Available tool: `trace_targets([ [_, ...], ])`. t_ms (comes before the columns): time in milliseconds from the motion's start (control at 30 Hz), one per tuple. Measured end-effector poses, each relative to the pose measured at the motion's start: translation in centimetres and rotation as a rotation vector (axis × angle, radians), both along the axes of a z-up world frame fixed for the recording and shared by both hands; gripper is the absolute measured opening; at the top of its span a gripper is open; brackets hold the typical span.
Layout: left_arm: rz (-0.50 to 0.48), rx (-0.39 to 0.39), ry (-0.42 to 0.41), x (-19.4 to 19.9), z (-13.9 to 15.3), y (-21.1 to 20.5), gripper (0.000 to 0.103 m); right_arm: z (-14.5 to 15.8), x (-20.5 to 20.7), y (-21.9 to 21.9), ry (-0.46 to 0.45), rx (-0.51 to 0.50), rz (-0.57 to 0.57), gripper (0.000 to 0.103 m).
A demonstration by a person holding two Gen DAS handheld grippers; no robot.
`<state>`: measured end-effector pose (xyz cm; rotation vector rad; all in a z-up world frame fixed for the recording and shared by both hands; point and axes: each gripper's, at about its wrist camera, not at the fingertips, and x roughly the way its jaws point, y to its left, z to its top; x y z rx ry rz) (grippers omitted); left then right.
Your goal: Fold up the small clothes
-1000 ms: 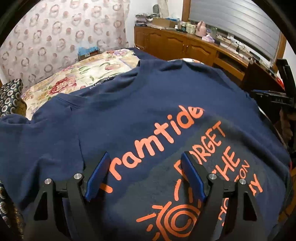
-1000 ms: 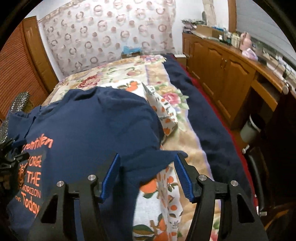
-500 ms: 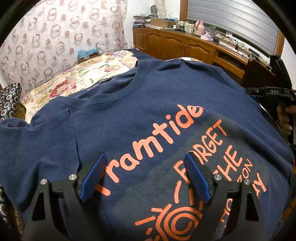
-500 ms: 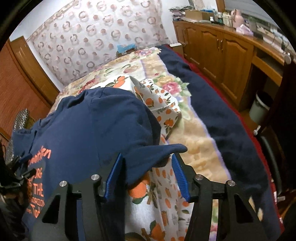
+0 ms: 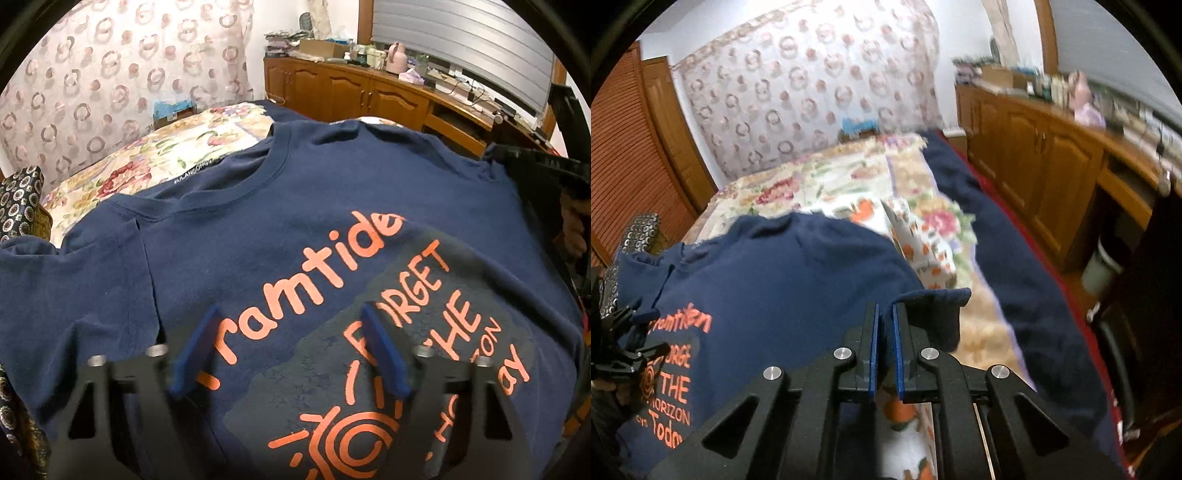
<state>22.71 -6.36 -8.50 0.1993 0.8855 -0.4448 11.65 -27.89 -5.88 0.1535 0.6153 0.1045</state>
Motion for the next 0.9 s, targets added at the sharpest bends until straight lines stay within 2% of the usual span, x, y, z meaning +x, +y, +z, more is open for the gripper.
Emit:
trace_targets([
  [100, 0.003, -0.010, -0.006, -0.2, 0.3, 0.1, 0.050, 1.1, -0.7, 0.9, -0.045, -0.020, 0.027, 0.007],
  [233, 0.002, 0.000, -0.009, 0.0, 0.4, 0.3, 0.051, 1.6, -1.4, 2.0, -0.076, -0.043, 0.067, 0.007],
  [267, 0.002, -0.001, -0.007, 0.2, 0.4, 0.3, 0.055, 1.6, -1.5, 2.3, -0.083, -0.047, 0.078, 0.007],
  [367, -0.066, -0.044, 0.035, 0.3, 0.3, 0.0, 0.090, 1.5, -2.0, 2.3, -0.105, -0.039, 0.108, 0.004],
  [467, -0.091, 0.030, 0.035, 0.1, -0.1, -1.5, 0.103, 1.2, -2.0, 2.5, -0.116, -0.039, 0.150, 0.004],
  [667, -0.086, 0.028, 0.036, 0.1, 0.0, -1.4, 0.103, 0.0, -1.3, 1.8, -0.081, -0.065, 0.169, 0.004],
  [800, -0.086, 0.029, 0.036, 0.1, 0.0, -1.4, 0.103, -0.3, -1.4, 0.0, -0.073, -0.092, 0.107, 0.006],
  [833, -0.086, 0.029, 0.036, 0.0, 0.0, -1.4, 0.103, -0.5, -1.3, -0.9, -0.068, -0.096, 0.088, 0.009],
  [900, -0.086, 0.028, 0.037, 0.1, 0.0, -1.4, 0.103, -0.7, -1.4, -1.9, -0.060, -0.117, 0.045, 0.041],
])
